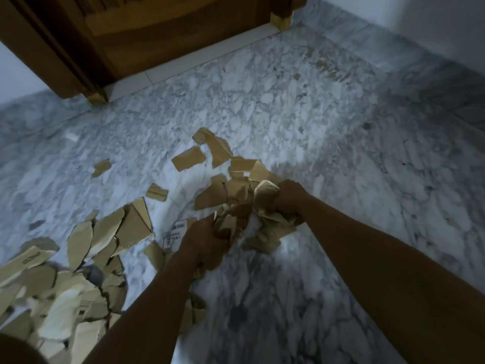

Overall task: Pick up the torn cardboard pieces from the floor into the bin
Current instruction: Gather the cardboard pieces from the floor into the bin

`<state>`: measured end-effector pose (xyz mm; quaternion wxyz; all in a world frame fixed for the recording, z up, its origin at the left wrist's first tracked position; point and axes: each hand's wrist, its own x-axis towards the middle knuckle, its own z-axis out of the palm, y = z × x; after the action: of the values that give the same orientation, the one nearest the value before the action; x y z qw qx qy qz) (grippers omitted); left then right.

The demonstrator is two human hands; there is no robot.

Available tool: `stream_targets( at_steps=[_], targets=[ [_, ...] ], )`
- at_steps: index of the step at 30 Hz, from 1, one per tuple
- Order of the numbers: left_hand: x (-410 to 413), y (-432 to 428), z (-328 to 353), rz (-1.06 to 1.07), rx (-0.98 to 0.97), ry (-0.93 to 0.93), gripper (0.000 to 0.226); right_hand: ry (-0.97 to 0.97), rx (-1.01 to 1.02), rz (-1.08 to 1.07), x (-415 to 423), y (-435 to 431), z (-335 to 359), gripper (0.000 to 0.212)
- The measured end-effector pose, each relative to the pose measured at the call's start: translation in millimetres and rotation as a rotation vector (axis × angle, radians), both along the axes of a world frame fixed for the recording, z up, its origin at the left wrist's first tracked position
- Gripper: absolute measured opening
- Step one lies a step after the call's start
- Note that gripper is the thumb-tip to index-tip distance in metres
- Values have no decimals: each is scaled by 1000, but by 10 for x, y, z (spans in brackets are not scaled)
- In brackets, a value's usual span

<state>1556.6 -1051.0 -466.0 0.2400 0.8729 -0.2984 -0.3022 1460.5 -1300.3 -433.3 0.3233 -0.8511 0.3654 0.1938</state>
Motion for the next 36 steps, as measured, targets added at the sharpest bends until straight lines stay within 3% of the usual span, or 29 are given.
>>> stream_targets(
  at_steps=[3, 8, 12, 15, 17, 19, 22, 27, 31, 36],
  targets=[
    [-6, -38, 13, -45, 37, -47, 61, -46, -55, -81, 35, 133, -111, 88],
    [24, -94, 95, -65, 89, -29, 71, -73, -128, 36, -55, 120, -59, 67],
    [221, -145, 222, 14, 64, 88, 75, -5, 60, 218, -305, -123, 151, 69],
    [423, -278, 385, 26, 26, 122, 76, 52, 106, 195, -559, -401, 330, 78],
    [496, -456, 499, -26, 57, 121, 63, 15, 1, 117, -773, -527, 382, 66],
    [516, -719, 575, -58, 76, 140, 51, -21, -205, 35, -999, -579, 364, 41],
    [492, -1162, 589, -100, 90, 151, 38, 51, -445, 53, -1297, -471, 157, 36],
    [424, -1798, 335, -121, 68, 103, 85, -6, -510, -14, -1530, -333, -168, 29],
    [354, -1974, 102, -78, 180, -6, 94, -29, -530, -14, -1576, -326, -254, 24],
    [354, -1962, -64, -30, 162, -84, 117, -34, -541, -33, -1571, -303, -240, 27]
  ],
)
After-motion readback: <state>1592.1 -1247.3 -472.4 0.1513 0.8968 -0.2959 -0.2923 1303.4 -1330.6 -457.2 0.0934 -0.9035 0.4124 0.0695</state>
